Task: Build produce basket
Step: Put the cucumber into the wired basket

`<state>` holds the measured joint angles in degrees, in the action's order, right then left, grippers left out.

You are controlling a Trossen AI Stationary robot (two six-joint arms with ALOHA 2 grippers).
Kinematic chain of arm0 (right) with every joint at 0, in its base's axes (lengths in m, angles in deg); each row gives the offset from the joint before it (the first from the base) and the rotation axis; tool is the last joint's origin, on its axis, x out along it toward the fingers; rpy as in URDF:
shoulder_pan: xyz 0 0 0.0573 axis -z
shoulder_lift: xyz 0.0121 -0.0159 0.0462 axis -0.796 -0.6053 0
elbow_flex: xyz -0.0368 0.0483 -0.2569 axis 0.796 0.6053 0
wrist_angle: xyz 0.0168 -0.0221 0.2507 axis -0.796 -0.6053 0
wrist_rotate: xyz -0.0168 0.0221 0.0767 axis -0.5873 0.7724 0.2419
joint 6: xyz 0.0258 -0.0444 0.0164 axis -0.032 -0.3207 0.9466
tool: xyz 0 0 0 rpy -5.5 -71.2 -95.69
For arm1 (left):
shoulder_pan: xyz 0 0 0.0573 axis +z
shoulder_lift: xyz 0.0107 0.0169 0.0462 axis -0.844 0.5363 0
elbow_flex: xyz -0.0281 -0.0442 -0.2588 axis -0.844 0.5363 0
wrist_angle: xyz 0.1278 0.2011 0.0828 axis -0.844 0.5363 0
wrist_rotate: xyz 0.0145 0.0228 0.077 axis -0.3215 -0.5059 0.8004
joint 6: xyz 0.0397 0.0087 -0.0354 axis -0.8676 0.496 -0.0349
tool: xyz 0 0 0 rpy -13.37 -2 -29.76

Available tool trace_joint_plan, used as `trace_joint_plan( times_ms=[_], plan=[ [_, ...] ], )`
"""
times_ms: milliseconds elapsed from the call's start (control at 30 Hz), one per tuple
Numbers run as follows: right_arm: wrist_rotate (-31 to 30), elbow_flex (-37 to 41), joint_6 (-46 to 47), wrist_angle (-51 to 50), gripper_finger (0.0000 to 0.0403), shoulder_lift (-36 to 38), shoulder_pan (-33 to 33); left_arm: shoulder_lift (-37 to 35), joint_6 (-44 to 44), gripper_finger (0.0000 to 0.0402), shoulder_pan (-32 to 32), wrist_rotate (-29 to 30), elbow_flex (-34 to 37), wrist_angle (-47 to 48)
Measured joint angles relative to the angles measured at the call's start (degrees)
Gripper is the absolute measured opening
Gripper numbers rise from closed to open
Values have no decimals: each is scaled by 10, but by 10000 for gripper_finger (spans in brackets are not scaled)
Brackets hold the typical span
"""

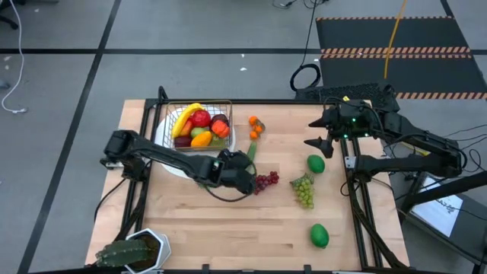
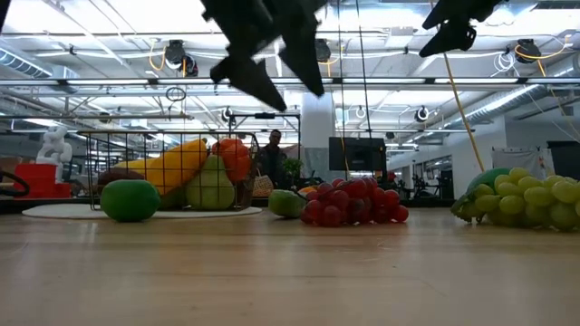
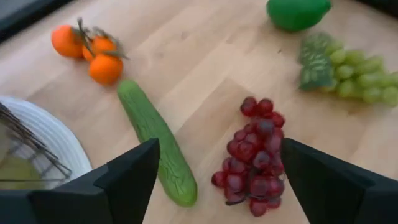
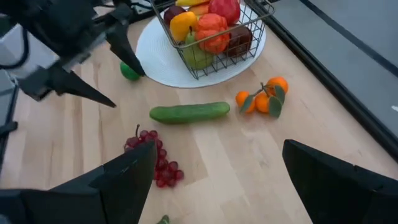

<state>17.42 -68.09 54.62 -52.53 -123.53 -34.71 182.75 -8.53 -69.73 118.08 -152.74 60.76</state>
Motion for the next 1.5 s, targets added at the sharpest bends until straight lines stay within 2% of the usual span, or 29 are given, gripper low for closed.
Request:
trace_joint_plan(
  times_ms=[367,567,967,1267,1367,1500],
  plan=[
    [1,1,-9,-1,341,0,0,93,87,284,25,-1,0,-10],
    [15,1,-10,-1,341,3,0,127,95,276,41,-1,0,-12],
    [14,1,-10,0,341,3,0,146,111,275,70,-6,0,-6],
    [12,1,0,58,341,1,0,158,102,274,76,-47,0,12],
    [12,1,5,69,341,-1,0,165,107,258,76,-61,-1,0],
    [11,0,6,75,341,-6,0,166,115,216,75,-68,-1,1]
  ],
)
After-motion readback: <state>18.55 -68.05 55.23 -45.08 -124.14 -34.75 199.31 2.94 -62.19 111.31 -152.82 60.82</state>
